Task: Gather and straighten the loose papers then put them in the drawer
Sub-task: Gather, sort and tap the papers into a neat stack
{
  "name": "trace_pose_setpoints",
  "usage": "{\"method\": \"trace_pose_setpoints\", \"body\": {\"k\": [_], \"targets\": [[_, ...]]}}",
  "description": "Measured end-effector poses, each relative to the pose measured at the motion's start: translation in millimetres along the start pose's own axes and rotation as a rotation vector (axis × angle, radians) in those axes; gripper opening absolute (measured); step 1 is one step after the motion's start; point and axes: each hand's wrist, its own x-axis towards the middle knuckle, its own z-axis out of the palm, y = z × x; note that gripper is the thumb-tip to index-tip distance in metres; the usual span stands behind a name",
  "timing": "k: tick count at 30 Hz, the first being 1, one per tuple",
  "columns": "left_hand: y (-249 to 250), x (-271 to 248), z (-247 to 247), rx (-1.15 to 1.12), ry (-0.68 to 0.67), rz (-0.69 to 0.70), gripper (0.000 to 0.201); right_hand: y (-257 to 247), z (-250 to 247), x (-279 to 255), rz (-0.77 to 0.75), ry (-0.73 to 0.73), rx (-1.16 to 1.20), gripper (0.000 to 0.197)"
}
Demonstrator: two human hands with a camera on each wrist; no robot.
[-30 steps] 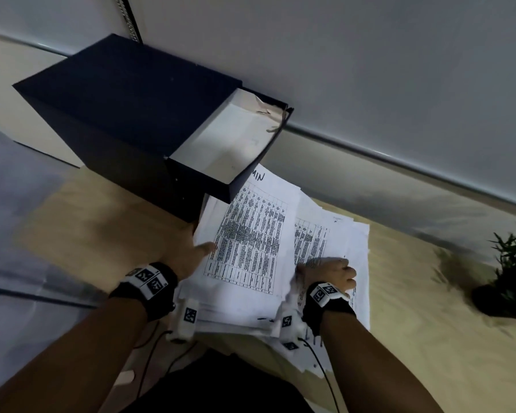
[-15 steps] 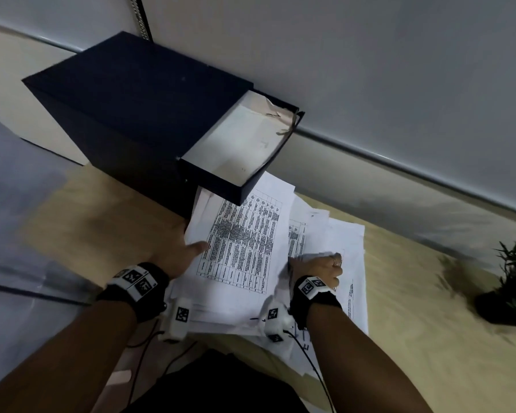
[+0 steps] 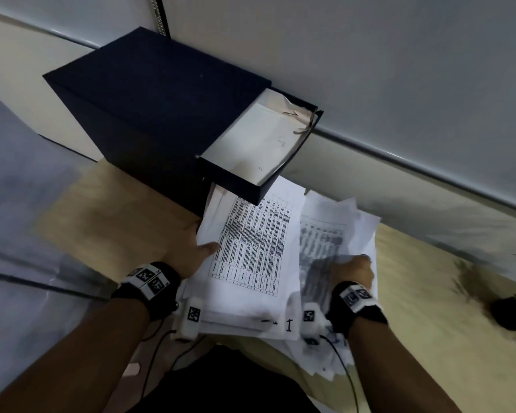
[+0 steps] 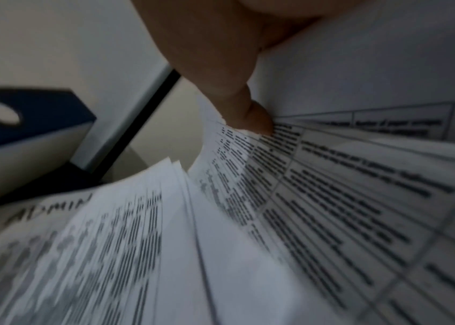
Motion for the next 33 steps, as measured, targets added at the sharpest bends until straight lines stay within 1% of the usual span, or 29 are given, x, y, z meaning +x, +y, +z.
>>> {"method": "trace_pose_setpoints", "body": {"k": [3, 5, 6, 7, 9, 10, 12, 14, 16, 17, 18, 20, 21, 22, 23, 24, 25, 27, 28, 30, 31, 32, 33], "targets": [[-1, 1, 12, -0.024, -0.02, -0.017, 0.032, 18, -23, 18, 0.085, 0.01, 0.02, 0.064], [1, 2, 23, -0.031, -0.035, -0.04, 0.033, 29, -24, 26, 0.083, 0.004, -0.029, 0.068], [2, 2, 27, -0.04, -0.043, -0.041, 0.033, 29, -24, 23, 0.054, -0.022, -0.054, 0.062], [3, 4, 33, -0.047, -0.051, -0.044, 0.034, 30, -27, 20, 0.012, -0.016, -0.056, 0.048], [5, 5, 39, -0.031, -0.061, -0.061, 0.036, 24, -42, 7, -0.103, 0.051, -0.014, 0.019], [4, 7, 41, -0.012, -0.069, -0.071, 0.037, 24, -55, 3, -0.186, 0.112, -0.012, 0.013], [2, 9, 45, 0.008, -0.069, -0.062, 0.042, 22, -88, -3, -0.368, 0.226, -0.063, 0.008], [4, 7, 49, 0.022, -0.033, -0.041, 0.044, 15, -123, -9, -0.522, 0.316, -0.1, 0.018], [6, 6, 53, 0.046, 0.013, -0.037, 0.044, 4, -161, -18, -0.606, 0.39, -0.091, 0.027], [8, 5, 57, 0.041, 0.02, -0.021, 0.047, -2, -180, -23, -0.648, 0.429, -0.077, 0.029], [7, 6, 57, 0.042, 0.008, -0.023, 0.05, -9, -196, -28, -0.688, 0.458, -0.043, 0.024], [2, 13, 62, 0.053, -0.013, 0.017, 0.066, -21, -223, -31, -0.751, 0.49, 0.04, 0.005], [4, 13, 63, 0.078, -0.033, 0.023, 0.071, -26, -230, -30, -0.774, 0.485, 0.071, 0.004], [9, 12, 67, 0.087, -0.03, 0.023, 0.068, -30, -235, -28, -0.775, 0.444, 0.101, 0.005], [9, 13, 71, 0.085, -0.029, 0.017, 0.063, -30, -234, -20, -0.753, 0.382, 0.128, 0.007], [11, 12, 76, 0.081, -0.052, 0.008, 0.063, -30, -229, -13, -0.716, 0.306, 0.136, 0.007], [13, 11, 81, 0.084, -0.075, 0.029, 0.067, -29, -217, -3, -0.686, 0.229, 0.138, 0.005], [1, 15, 90, 0.057, -0.093, -0.011, 0.079, -22, -188, 15, -0.637, 0.076, 0.179, 0.003], [-9, 22, 93, 0.038, -0.085, -0.037, 0.075, -18, -172, 20, -0.576, 0.012, 0.183, 0.009], [-6, 20, 97, 0.02, -0.071, -0.103, 0.046, -3, -126, 38, -0.443, -0.149, 0.145, 0.019], [3, 17, 100, 0.002, -0.036, -0.128, 0.039, 5, -103, 48, -0.418, -0.211, 0.08, 0.021], [3, 19, 102, -0.016, -0.007, -0.145, 0.041, 16, -79, 60, -0.437, -0.264, -0.045, 0.024], [2, 20, 106, -0.018, 0.026, -0.137, 0.042, 26, -55, 75, -0.439, -0.314, -0.177, 0.037]]}}
